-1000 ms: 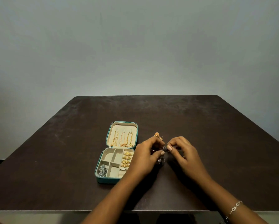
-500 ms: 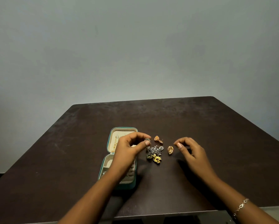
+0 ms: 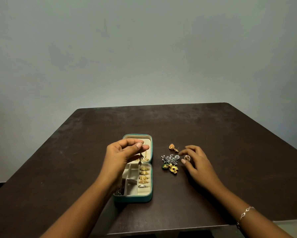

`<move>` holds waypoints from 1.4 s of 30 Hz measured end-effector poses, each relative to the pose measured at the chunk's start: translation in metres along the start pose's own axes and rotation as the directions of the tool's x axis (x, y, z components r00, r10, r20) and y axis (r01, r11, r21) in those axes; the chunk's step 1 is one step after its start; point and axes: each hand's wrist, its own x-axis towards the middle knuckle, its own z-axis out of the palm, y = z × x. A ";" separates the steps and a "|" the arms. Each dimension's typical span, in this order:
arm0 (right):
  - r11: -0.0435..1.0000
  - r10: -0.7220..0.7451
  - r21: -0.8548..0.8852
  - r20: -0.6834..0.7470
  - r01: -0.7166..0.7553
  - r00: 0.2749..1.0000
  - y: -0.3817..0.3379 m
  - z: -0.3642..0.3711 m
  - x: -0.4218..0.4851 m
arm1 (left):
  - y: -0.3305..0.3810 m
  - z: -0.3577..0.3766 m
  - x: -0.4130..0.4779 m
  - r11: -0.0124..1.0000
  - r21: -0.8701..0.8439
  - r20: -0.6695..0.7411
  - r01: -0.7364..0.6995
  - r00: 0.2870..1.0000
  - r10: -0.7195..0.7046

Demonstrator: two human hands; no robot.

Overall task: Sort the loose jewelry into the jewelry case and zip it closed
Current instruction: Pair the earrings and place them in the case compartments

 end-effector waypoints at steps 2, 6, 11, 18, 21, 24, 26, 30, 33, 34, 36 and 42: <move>1.000 0.019 0.020 0.007 -0.019 1.000 -0.009 0.008 0.010 | 0.001 -0.002 0.000 1.000 -0.005 -0.011 0.021 1.000 -0.021; 0.996 0.072 0.052 -0.032 -0.070 0.997 -0.022 0.019 0.026 | 0.005 -0.004 0.000 0.999 -0.018 -0.023 0.039 0.999 -0.040; 0.996 0.087 0.038 -0.022 -0.087 0.996 -0.023 0.026 0.025 | 0.009 -0.006 0.001 0.997 -0.053 -0.027 0.058 0.998 -0.060; 0.987 0.129 0.109 -0.062 -0.122 0.990 -0.014 0.030 0.030 | 0.011 -0.007 0.001 0.997 -0.036 -0.028 0.072 0.997 -0.073; 0.888 0.202 0.439 -0.102 -0.138 0.974 -0.016 0.022 0.029 | 0.012 -0.007 0.001 0.995 -0.057 -0.032 0.081 0.996 -0.083; 0.709 0.272 0.685 -0.048 -0.167 0.961 -0.018 0.012 0.027 | 0.013 -0.007 0.000 0.995 -0.049 -0.038 0.087 0.995 -0.089; 0.641 0.292 0.747 -0.026 -0.175 0.956 -0.017 0.009 0.026 | 0.013 -0.007 0.000 0.995 -0.048 -0.040 0.089 0.995 -0.091; 0.496 0.326 0.851 0.001 -0.172 0.945 -0.020 0.003 0.025 | 0.012 -0.006 -0.001 0.996 -0.027 -0.042 0.089 0.995 -0.090; 0.438 0.350 0.884 -0.002 -0.161 0.937 -0.019 -0.001 0.025 | 0.013 -0.006 -0.001 0.995 -0.034 -0.035 0.099 0.994 -0.100; 0.416 0.357 0.896 -0.004 -0.155 0.934 -0.018 -0.002 0.025 | 0.013 -0.006 -0.001 0.995 -0.029 -0.035 0.099 0.994 -0.100; 0.360 0.373 0.922 0.000 -0.145 0.928 -0.017 -0.004 0.026 | 0.012 -0.006 -0.001 0.995 -0.020 -0.038 0.095 0.995 -0.096; 0.220 0.420 0.962 0.057 -0.162 0.906 -0.013 -0.007 0.026 | 0.012 -0.005 -0.001 0.995 -0.033 -0.046 0.093 0.994 -0.095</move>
